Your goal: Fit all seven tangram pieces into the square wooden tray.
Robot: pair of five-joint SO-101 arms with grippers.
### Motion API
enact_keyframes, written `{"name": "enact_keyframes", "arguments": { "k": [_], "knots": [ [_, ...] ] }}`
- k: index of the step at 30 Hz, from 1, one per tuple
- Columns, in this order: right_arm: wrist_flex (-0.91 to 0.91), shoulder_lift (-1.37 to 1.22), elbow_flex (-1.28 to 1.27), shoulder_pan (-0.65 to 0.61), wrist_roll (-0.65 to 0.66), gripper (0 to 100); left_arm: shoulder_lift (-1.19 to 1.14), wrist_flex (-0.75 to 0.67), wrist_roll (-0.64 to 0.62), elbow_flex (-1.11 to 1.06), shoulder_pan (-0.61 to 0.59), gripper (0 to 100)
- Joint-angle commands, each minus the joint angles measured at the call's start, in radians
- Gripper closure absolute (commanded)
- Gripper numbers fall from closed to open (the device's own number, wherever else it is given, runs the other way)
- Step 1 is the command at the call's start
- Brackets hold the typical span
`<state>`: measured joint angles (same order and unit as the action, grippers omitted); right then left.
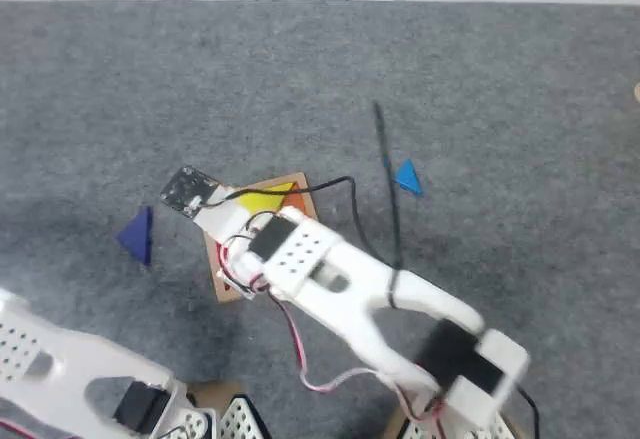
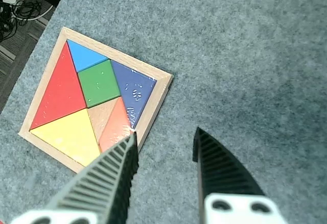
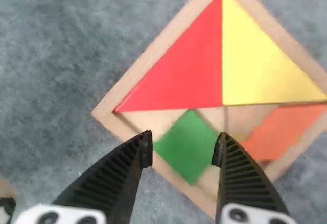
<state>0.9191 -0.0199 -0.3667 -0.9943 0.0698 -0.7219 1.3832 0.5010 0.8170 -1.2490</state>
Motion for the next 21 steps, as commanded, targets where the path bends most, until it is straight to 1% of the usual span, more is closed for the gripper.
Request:
{"name": "enact_keyframes", "arguments": {
  "k": [1, 4, 8, 11, 15, 21],
  "knots": [
    [0.010, 0.176, -0.068, 0.048, 0.002, 78.6, 0.015, 0.000, 0.009, 0.044, 0.006, 83],
    [0.010, 0.228, -0.144, 0.099, 0.002, 78.6, 0.015, 0.000, 0.009, 0.041, 0.008, 83],
    [0.012, 0.205, -0.204, 0.186, -0.014, 78.6, 0.015, 0.003, 0.009, 0.042, 0.005, 83],
    [0.013, 0.156, -0.210, 0.186, -0.020, 78.6, 0.015, 0.006, 0.008, 0.042, 0.005, 83],
    [0.005, 0.084, -0.209, 0.137, -0.015, 78.6, 0.015, 0.006, 0.008, 0.042, 0.003, 83],
    [-0.035, 0.047, -0.206, -0.002, -0.012, 78.6, 0.015, 0.006, 0.008, 0.042, 0.003, 83]
  ]
}}
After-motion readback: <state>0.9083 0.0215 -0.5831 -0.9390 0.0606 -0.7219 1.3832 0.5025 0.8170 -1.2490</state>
